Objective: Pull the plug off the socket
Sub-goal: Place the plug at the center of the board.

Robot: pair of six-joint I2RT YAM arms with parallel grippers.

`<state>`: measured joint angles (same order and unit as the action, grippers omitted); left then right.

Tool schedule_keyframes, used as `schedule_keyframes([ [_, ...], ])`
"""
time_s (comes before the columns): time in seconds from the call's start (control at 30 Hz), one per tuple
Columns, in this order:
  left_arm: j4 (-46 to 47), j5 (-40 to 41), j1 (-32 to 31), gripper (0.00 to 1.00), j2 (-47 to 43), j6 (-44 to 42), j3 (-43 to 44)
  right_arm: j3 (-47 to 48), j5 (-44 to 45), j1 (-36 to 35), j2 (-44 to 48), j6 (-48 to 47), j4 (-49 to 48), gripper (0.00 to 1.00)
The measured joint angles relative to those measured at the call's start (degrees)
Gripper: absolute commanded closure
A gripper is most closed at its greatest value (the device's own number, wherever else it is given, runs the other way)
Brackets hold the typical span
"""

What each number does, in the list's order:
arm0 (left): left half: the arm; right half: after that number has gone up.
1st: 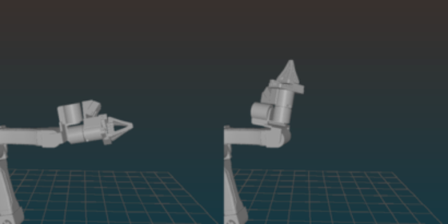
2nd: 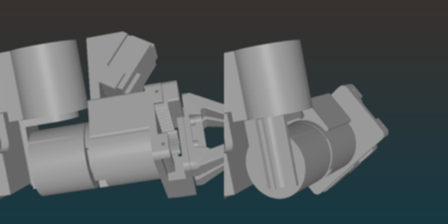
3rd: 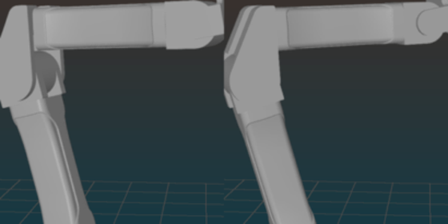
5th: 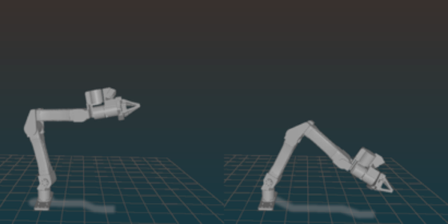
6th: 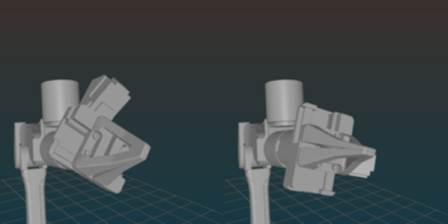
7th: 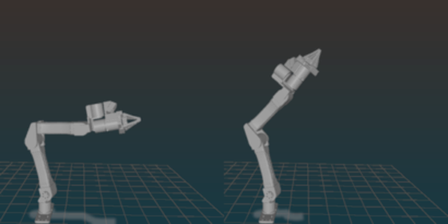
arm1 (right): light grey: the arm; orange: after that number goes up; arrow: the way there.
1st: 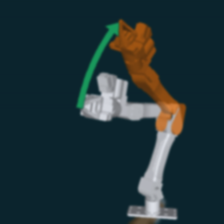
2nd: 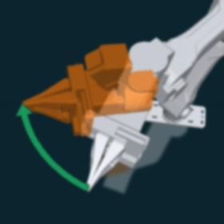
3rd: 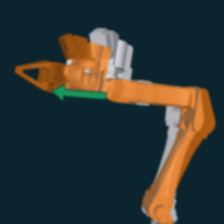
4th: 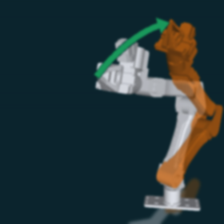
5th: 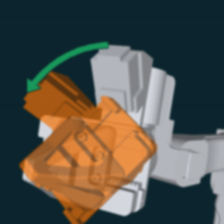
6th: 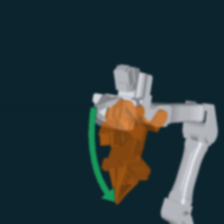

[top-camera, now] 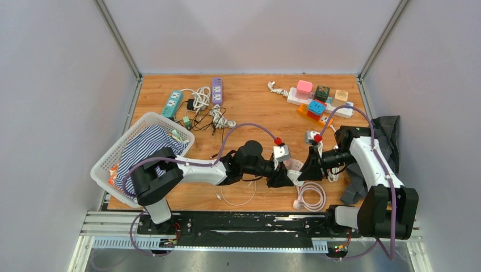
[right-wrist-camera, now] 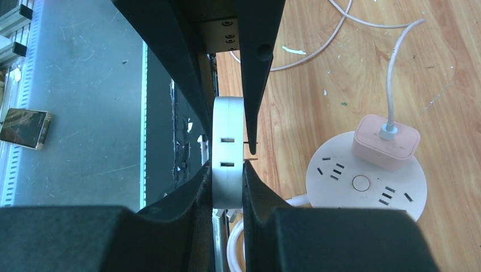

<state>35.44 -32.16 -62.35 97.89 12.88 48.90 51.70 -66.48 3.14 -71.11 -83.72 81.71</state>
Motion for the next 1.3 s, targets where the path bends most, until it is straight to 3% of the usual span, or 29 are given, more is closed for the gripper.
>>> schedule_keyframes([
  [0.23, -0.07, -1.05, 0.35, 0.99, 0.15, 2.10, 0.17, 0.00, 0.00, -0.13, 0.00, -1.22, 0.37, 1.00],
  [0.47, -0.07, -1.16, 0.37, 1.00, 0.15, 3.08, 0.17, 0.00, 0.00, -0.15, 0.00, -0.74, 0.24, 1.00],
  [0.5, -0.07, -1.16, 0.39, 1.00, 0.15, 3.28, 0.17, 0.00, 0.00, -0.15, 0.00, -0.52, 0.07, 0.97],
  [0.53, -0.07, -1.16, 0.39, 1.00, 0.15, 3.48, 0.17, 0.00, 0.00, -0.15, 0.00, -0.24, -0.11, 0.84],
  [0.67, -0.09, -1.14, 0.59, 1.00, 0.15, 4.15, 0.17, 0.00, -0.04, -0.24, 0.07, 0.98, -0.90, 0.65],
  [0.93, -0.04, -1.16, 0.94, 1.00, 0.15, 4.98, 0.15, -0.02, -0.07, -0.24, 1.60, 4.55, -4.24, 0.43],
  [1.03, 0.00, -1.14, 1.14, 1.00, 0.15, 5.18, 0.04, -0.15, -0.07, -0.24, 2.05, 5.11, -4.87, 0.30],
  [1.07, 0.00, -1.14, 1.22, 1.00, 0.13, 5.20, -0.13, -0.28, -0.07, -0.24, 2.29, 5.33, -5.20, 0.07],
  [1.1, 0.00, -1.16, 1.38, 1.00, 0.13, 5.29, -0.39, -0.37, -0.07, -0.22, 2.62, 5.73, -5.57, 0.01],
  [1.3, -0.09, -0.98, 3.52, 1.00, -1.20, 6.05, -3.76, -0.94, -0.72, 1.95, 6.16, 7.21, -7.10, 0.00],
])
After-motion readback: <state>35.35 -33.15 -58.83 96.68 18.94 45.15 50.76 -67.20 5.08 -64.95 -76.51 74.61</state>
